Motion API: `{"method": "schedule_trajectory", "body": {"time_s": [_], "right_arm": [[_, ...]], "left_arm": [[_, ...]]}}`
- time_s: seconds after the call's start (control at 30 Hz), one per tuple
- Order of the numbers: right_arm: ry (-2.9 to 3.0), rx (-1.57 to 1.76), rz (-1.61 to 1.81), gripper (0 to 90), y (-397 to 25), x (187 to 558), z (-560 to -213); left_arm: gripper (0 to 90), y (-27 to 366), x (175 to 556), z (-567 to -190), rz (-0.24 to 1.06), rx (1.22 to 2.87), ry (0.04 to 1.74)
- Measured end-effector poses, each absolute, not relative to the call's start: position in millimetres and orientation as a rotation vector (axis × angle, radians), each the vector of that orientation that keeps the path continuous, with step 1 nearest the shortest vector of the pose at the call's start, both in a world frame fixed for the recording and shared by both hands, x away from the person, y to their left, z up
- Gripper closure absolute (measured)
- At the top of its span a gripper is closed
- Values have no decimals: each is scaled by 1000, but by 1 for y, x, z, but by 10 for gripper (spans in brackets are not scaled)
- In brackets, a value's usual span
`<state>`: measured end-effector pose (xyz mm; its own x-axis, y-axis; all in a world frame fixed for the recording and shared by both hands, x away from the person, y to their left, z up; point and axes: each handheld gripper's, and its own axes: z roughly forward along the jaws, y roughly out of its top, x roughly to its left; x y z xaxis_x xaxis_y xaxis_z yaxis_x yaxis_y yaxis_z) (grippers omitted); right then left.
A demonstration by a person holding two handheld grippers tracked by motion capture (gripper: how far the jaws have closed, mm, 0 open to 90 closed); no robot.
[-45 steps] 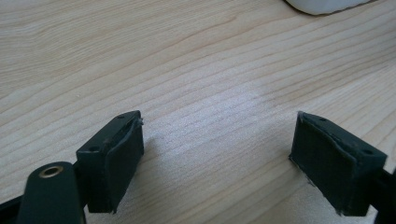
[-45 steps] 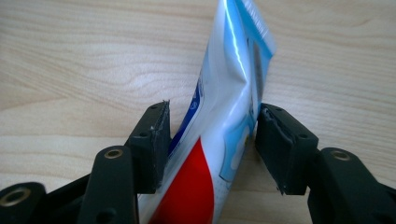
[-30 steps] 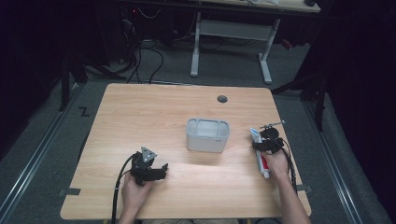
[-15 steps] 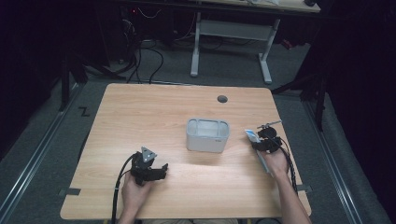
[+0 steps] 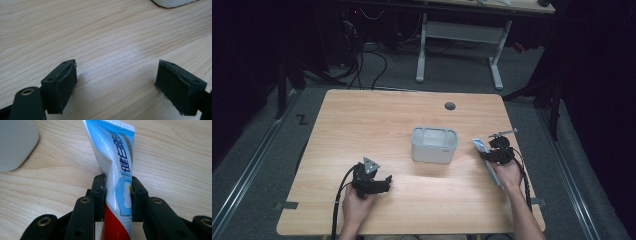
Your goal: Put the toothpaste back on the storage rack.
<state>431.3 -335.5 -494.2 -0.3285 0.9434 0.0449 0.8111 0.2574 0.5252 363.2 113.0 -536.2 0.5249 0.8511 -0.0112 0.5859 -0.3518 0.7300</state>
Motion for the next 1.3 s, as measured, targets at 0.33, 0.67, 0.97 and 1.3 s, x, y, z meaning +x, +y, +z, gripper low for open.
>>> {"method": "schedule_trajectory", "body": {"time_s": [0.33, 0.67, 0.97, 1.3], "right_arm": [[2220, 1620, 779, 706, -339, 425, -487], [2201, 1617, 856, 707, -342, 420, -478], [2201, 1571, 898, 707, -338, 416, -467], [2200, 1522, 925, 707, -335, 411, -458]], "left_arm": [[175, 113, 363, -536, 491, 2073, 1163], [175, 113, 363, -536, 490, 2073, 1163], [175, 113, 363, -536, 490, 2073, 1162], [175, 113, 363, -536, 490, 2073, 1162]]}}
